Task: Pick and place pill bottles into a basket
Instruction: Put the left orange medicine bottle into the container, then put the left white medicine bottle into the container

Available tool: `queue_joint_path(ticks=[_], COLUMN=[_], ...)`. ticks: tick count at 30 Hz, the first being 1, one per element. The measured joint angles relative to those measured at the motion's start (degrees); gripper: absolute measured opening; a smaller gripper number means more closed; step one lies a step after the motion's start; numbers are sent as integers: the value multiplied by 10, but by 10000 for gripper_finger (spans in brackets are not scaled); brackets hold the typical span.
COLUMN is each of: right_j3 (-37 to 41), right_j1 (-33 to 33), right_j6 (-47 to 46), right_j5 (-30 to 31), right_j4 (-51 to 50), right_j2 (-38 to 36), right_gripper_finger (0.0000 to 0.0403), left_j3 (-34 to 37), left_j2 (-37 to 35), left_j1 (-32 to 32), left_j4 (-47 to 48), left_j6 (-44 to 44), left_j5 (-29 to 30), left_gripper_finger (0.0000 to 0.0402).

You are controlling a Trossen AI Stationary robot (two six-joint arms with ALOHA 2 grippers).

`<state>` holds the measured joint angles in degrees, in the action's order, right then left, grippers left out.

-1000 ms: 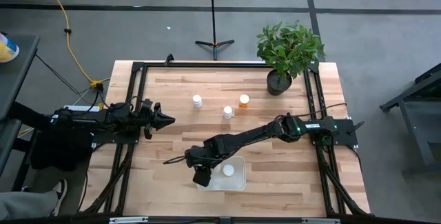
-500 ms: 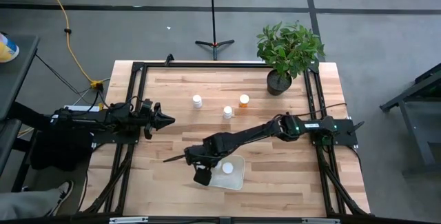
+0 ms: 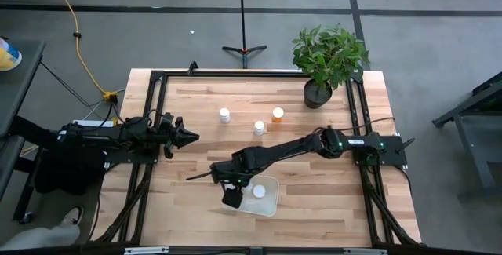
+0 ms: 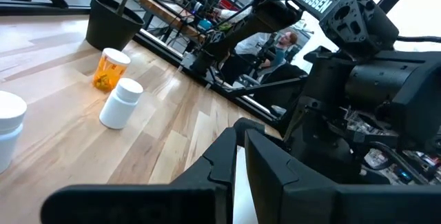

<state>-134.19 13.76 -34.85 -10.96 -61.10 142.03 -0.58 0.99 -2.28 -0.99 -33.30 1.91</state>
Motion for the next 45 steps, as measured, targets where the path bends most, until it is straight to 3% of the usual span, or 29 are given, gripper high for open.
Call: queue_joint_path(ticks=[10, 22, 45], right_j3=[0, -1, -4], right_j1=[-5, -49, -188], right_j6=[15, 73, 159], right_j5=[27, 121, 152], right_j4=[-11, -17, -36], right_j2=[-42, -96, -96], right_gripper_finger=[267, 267, 267], left_j3=[0, 0, 0], left_j2=[0, 0, 0], left_j1=[0, 0, 0], left_j4=[0, 0, 0], left_j6=[0, 0, -2], left_j5=[0, 1, 1], left_gripper_finger=[67, 67, 67])
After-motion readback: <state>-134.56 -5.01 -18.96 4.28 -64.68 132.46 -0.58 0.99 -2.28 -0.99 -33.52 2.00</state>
